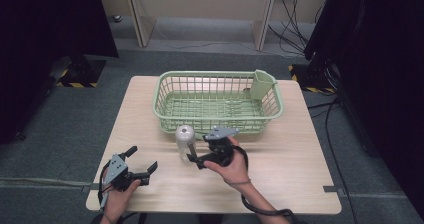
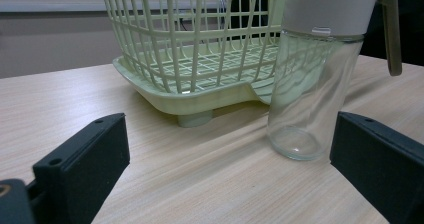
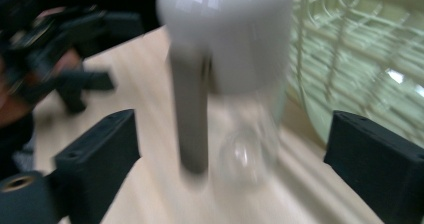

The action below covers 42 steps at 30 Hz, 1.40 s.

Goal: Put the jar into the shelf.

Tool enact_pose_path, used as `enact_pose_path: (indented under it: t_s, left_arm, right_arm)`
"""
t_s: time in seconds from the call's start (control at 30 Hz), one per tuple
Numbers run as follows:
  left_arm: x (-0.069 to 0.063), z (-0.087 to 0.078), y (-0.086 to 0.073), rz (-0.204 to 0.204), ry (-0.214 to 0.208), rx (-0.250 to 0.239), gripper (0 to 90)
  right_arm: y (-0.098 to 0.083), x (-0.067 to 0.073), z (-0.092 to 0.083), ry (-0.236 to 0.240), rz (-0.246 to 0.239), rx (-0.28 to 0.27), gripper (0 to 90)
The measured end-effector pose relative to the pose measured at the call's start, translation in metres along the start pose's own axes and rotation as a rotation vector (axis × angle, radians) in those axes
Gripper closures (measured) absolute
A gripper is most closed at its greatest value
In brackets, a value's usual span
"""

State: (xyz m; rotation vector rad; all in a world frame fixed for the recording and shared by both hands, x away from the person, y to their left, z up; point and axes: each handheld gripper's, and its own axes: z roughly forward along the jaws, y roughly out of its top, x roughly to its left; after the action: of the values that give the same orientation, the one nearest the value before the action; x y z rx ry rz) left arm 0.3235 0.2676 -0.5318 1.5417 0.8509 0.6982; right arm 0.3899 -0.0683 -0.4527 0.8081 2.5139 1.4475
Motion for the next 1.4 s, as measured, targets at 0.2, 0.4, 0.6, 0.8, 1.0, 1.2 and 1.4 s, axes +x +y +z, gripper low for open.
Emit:
enact_pose_path:
  t_s: [0.2, 0.4, 0.6, 0.8, 1.0, 1.2, 1.4]
  left_arm:
    - [0.000, 0.000, 0.000, 0.002, 0.012, 0.008, 2.1]
    - [0.000, 0.000, 0.000, 0.002, 0.020, 0.005, 2.1]
    - [0.000, 0.000, 0.000, 0.002, 0.019, 0.006, 2.1]
    - [0.000, 0.000, 0.000, 0.001, 0.019, 0.006, 2.1]
    - [0.000, 0.000, 0.000, 0.002, 0.020, 0.008, 2.1]
    - [0.000, 0.000, 0.000, 0.002, 0.018, 0.008, 2.1]
    - [0.000, 0.001, 0.000, 0.003, 0.018, 0.009, 2.1]
  right_arm:
    - [-0.061, -0.007, -0.079, -0.043, -0.014, 0.003, 2.3]
    - [-0.101, -0.007, -0.118, -0.098, 0.016, -0.010, 2.5]
    - [-0.109, -0.012, -0.128, -0.126, 0.054, -0.044, 2.8]
    - [-0.106, -0.010, -0.121, -0.114, 0.052, -0.050, 3.0]
    - [-0.094, -0.006, -0.113, -0.096, 0.028, -0.048, 3.0]
    - [-0.084, -0.004, -0.105, -0.085, 0.012, -0.046, 3.0]
    - [-0.077, -0.004, -0.099, -0.075, 0.006, -0.051, 3.1]
